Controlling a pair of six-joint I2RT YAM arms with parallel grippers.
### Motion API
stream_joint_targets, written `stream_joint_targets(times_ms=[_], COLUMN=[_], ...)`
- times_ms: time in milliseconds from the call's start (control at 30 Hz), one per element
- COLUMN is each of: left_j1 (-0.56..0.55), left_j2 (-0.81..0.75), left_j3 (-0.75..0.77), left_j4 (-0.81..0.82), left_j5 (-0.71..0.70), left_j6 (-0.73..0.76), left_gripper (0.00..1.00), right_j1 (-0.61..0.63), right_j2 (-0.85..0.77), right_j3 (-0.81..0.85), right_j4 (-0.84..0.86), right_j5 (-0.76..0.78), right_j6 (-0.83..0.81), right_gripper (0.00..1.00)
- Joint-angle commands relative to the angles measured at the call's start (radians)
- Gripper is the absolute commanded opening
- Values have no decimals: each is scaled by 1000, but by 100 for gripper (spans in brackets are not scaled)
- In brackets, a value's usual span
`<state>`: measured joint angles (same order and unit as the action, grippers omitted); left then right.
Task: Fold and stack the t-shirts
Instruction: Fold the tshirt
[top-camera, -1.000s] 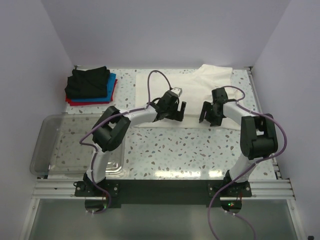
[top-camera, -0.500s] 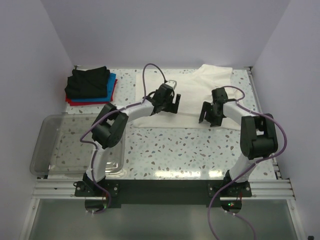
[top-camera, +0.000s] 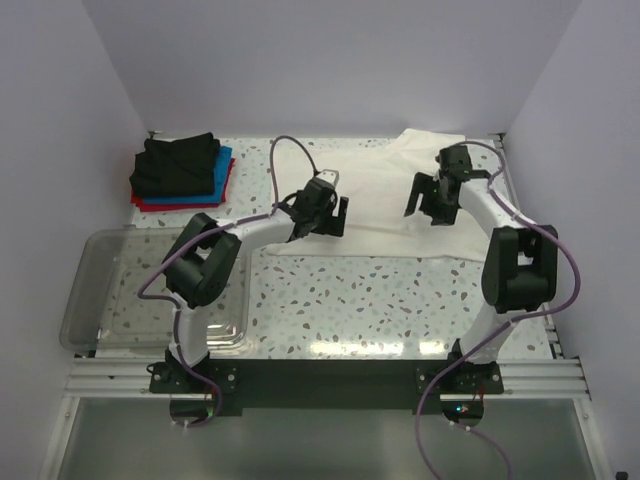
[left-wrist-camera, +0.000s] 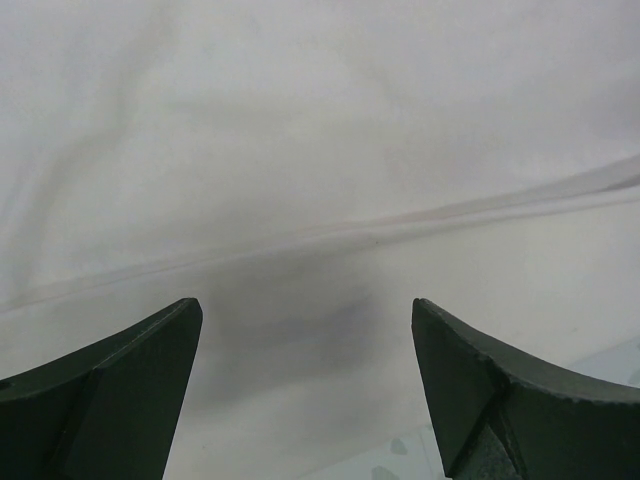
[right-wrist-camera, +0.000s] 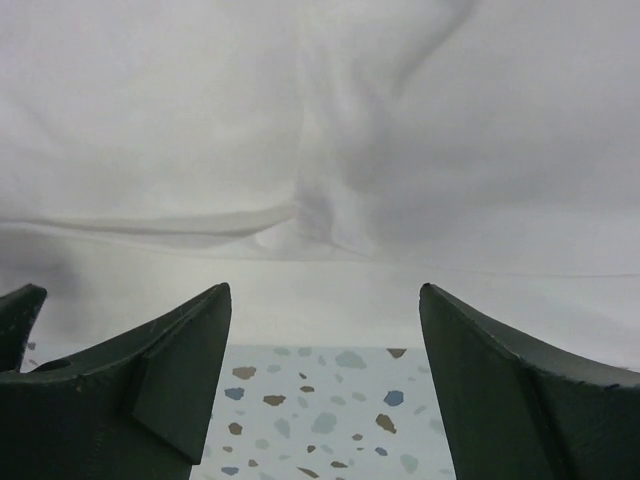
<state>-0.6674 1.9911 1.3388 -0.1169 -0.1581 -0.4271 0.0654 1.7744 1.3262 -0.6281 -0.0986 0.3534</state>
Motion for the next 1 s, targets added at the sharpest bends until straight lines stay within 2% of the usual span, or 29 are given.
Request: stream_joint_targets(times_ms=[0,200,333,467,700,967], left_j1=[14,15,17,15,15,-9], left_j2=[-48,-32,-35,-61,-118,-219], left_j3=[-52,-67,-96,-186,-346,-521], left_j4=[52,65,77,102,184,223], left_j5=[-23,-4,-3,6,26,32], left_j6=[-36,-30,-33,-47,-79,-139], left_gripper=[91,91,91,91,91,91], right_j1=[-64,-171,-174,-174,-174,-174], right_j2=[59,187,198,198,120,-44], right_j3=[44,83,58,-14,-206,-393], right_j4=[-18,2,13,-13,-58,-116], right_j5=[5,13,66,99,168,139], right_j6=[-31,-37,-54,-42,-16,31], right_gripper=[80,80,80,80,79,79])
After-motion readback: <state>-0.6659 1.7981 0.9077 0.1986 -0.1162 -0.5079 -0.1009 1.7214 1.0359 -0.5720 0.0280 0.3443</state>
